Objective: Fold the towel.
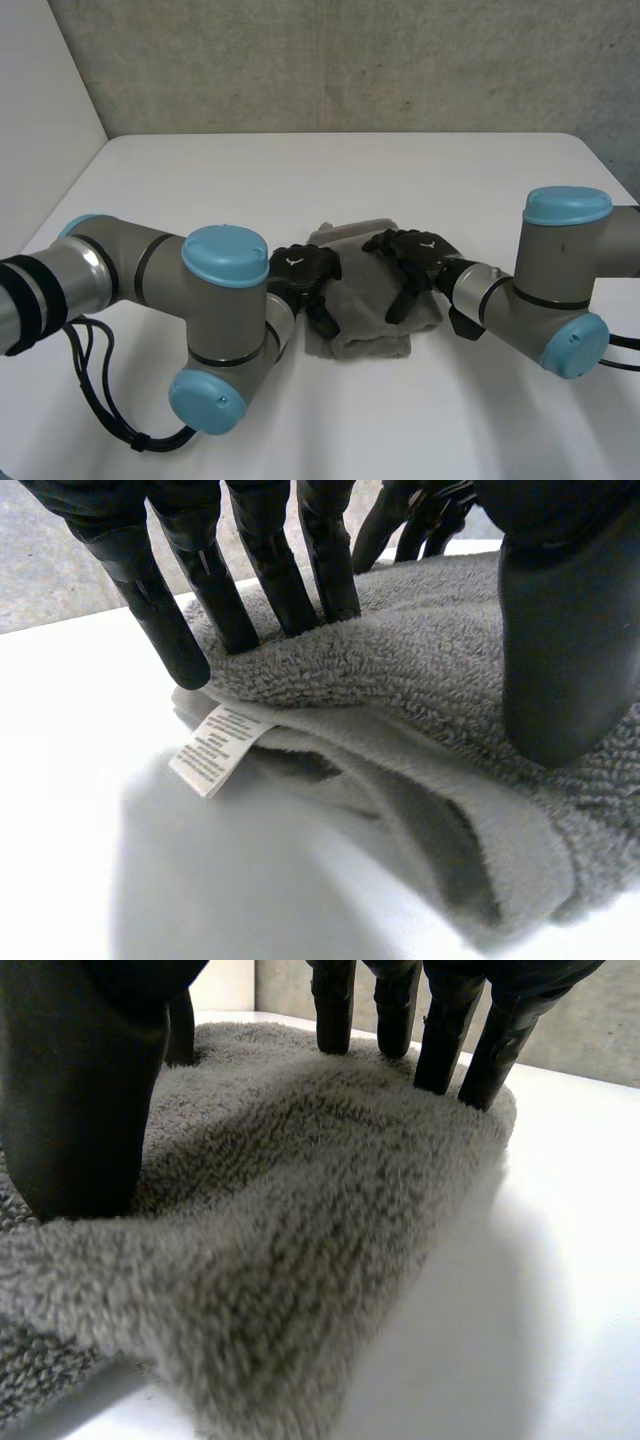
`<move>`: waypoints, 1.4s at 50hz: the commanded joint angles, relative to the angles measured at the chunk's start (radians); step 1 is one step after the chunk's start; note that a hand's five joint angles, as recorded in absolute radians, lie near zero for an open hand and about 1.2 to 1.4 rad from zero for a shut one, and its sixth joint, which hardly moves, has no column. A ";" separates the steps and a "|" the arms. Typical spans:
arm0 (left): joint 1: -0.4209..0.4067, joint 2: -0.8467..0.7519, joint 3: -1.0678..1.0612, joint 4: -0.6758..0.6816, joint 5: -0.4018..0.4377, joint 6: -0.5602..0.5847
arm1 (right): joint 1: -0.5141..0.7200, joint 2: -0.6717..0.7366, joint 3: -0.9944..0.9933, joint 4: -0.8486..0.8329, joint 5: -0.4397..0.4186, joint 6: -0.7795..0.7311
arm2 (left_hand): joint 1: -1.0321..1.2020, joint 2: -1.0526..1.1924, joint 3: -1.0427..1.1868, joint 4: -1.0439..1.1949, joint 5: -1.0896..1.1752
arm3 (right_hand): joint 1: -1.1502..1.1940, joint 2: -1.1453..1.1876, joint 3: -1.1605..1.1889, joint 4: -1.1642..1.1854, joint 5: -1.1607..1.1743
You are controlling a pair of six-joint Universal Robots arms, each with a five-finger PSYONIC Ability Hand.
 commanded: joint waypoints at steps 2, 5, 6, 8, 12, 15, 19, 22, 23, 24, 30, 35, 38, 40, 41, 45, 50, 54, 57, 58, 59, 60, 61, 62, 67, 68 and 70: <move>0.011 0.002 -0.010 0.004 0.000 0.048 | 0.012 -0.006 -0.004 0.000 0.005 0.004 | -0.029 -0.027 -0.027 -0.036 -0.009 | -0.057 -0.069 -0.068 -0.075 -0.065; 0.011 0.012 -0.007 0.003 0.001 0.048 | 0.010 -0.024 0.001 0.001 0.005 0.006 | -0.029 -0.027 -0.027 -0.036 -0.009 | -0.057 -0.069 -0.068 -0.075 -0.065; 0.011 0.012 -0.007 0.003 0.001 0.048 | 0.010 -0.024 0.001 0.001 0.005 0.006 | -0.029 -0.027 -0.027 -0.036 -0.009 | -0.057 -0.069 -0.068 -0.075 -0.065; 0.011 0.047 -0.004 -0.002 0.003 0.048 | 0.009 -0.073 0.015 0.000 0.011 0.006 | -0.035 -0.033 -0.033 -0.042 -0.015 | -0.057 -0.069 -0.068 -0.075 -0.065; 0.011 0.118 -0.002 -0.020 0.003 0.048 | -0.003 -0.158 0.033 -0.003 0.048 0.010 | -0.058 -0.057 -0.056 -0.065 -0.038 | -0.057 -0.069 -0.068 -0.075 -0.065; 0.029 0.207 0.004 -0.049 0.003 0.047 | -0.003 -0.254 0.046 -0.005 0.126 0.009 | -0.114 -0.112 -0.112 -0.121 -0.094 | -0.057 -0.069 -0.068 -0.075 -0.065; 0.103 0.366 0.016 -0.101 0.001 0.048 | -0.003 -0.406 0.046 0.000 0.313 0.004 | -0.199 -0.197 -0.197 -0.206 -0.179 | -0.057 -0.069 -0.068 -0.075 -0.065; 0.152 0.461 0.024 -0.134 0.000 0.053 | -0.003 -0.487 0.041 0.004 0.425 -0.005 | -0.258 -0.256 -0.255 -0.264 -0.238 | -0.057 -0.069 -0.068 -0.075 -0.065; 0.152 0.462 0.024 -0.134 0.000 0.053 | -0.003 -0.487 0.041 0.004 0.425 -0.005 | -0.258 -0.256 -0.256 -0.265 -0.238 | -0.057 -0.069 -0.068 -0.075 -0.065; 0.172 0.503 0.018 -0.140 -0.003 0.056 | -0.003 -0.512 0.035 0.014 0.466 -0.007 | -0.299 -0.297 -0.296 -0.305 -0.279 | -0.057 -0.069 -0.068 -0.075 -0.065; 0.279 0.568 0.039 -0.203 -0.018 0.067 | -0.005 -0.535 0.010 0.089 0.493 -0.045 | -0.378 -0.377 -0.376 -0.385 -0.358 | -0.057 -0.069 -0.068 -0.075 -0.065; 0.295 0.552 0.073 -0.267 -0.026 0.061 | -0.005 -0.532 0.001 0.103 0.495 -0.050 | -0.381 -0.379 -0.379 -0.388 -0.361 | -0.057 -0.069 -0.068 -0.075 -0.065; 0.295 0.540 0.076 -0.286 -0.025 0.058 | -0.003 -0.527 0.000 0.104 0.495 -0.050 | -0.381 -0.379 -0.379 -0.388 -0.361 | -0.057 -0.069 -0.068 -0.075 -0.065; 0.293 0.534 0.076 -0.287 -0.025 0.056 | -0.003 -0.526 0.000 0.104 0.495 -0.050 | -0.381 -0.379 -0.379 -0.388 -0.361 | -0.057 -0.069 -0.068 -0.075 -0.065; 0.293 0.534 0.076 -0.287 -0.025 0.056 | -0.003 -0.526 0.000 0.104 0.495 -0.050 | -0.381 -0.379 -0.379 -0.388 -0.361 | -0.057 -0.069 -0.068 -0.075 -0.065; 0.293 0.529 0.073 -0.290 -0.023 0.056 | -0.002 -0.524 -0.002 0.106 0.493 -0.056 | -0.384 -0.382 -0.382 -0.391 -0.364 | -0.057 -0.069 -0.068 -0.075 -0.065; 0.289 0.528 0.072 -0.293 -0.022 0.056 | -0.003 -0.526 -0.002 0.104 0.493 -0.059 | -0.384 -0.382 -0.382 -0.391 -0.364 | -0.057 -0.069 -0.068 -0.075 -0.065; 0.284 0.528 0.073 -0.306 -0.020 0.055 | -0.003 -0.527 -0.002 0.104 0.491 -0.059 | -0.384 -0.382 -0.382 -0.391 -0.364 | -0.057 -0.069 -0.068 -0.075 -0.065; 0.284 0.523 0.075 -0.316 -0.019 0.053 | -0.003 -0.526 0.000 0.104 0.491 -0.063 | -0.387 -0.385 -0.385 -0.394 -0.367 | -0.057 -0.069 -0.068 -0.075 -0.065; 0.284 0.523 0.075 -0.316 -0.019 0.053 | -0.003 -0.526 0.000 0.104 0.491 -0.063 | -0.387 -0.385 -0.385 -0.394 -0.367 | -0.057 -0.069 -0.068 -0.075 -0.065; 0.284 0.522 0.075 -0.318 -0.019 0.053 | -0.003 -0.526 0.000 0.104 0.491 -0.066 | -0.387 -0.385 -0.385 -0.394 -0.367 | -0.057 -0.069 -0.068 -0.075 -0.065; 0.284 0.522 0.075 -0.318 -0.019 0.053 | -0.003 -0.526 0.000 0.104 0.491 -0.066 | -0.387 -0.385 -0.385 -0.394 -0.367 | -0.057 -0.069 -0.068 -0.075 -0.065; 0.283 0.520 0.073 -0.318 -0.019 0.053 | -0.003 -0.526 0.000 0.104 0.491 -0.068 | -0.387 -0.385 -0.385 -0.394 -0.367 | -0.057 -0.069 -0.068 -0.075 -0.065; 0.283 0.520 0.072 -0.318 -0.019 0.052 | -0.002 -0.526 0.001 0.103 0.491 -0.071 | -0.390 -0.388 -0.388 -0.397 -0.370 | -0.057 -0.069 -0.068 -0.075 -0.065; 0.278 0.519 0.033 -0.297 -0.012 0.045 | 0.006 -0.524 0.027 0.077 0.484 -0.054 | -0.393 -0.391 -0.391 -0.400 -0.373 | -0.057 -0.069 -0.068 -0.075 -0.065; 0.273 0.514 0.009 -0.259 -0.011 0.038 | 0.009 -0.520 0.045 0.043 0.472 -0.050 | -0.396 -0.394 -0.394 -0.403 -0.376 | -0.057 -0.069 -0.068 -0.075 -0.065; 0.269 0.502 -0.028 -0.175 -0.012 0.029 | 0.010 -0.500 0.077 -0.021 0.455 -0.044 | -0.399 -0.397 -0.397 -0.406 -0.379 | -0.057 -0.069 -0.068 -0.075 -0.065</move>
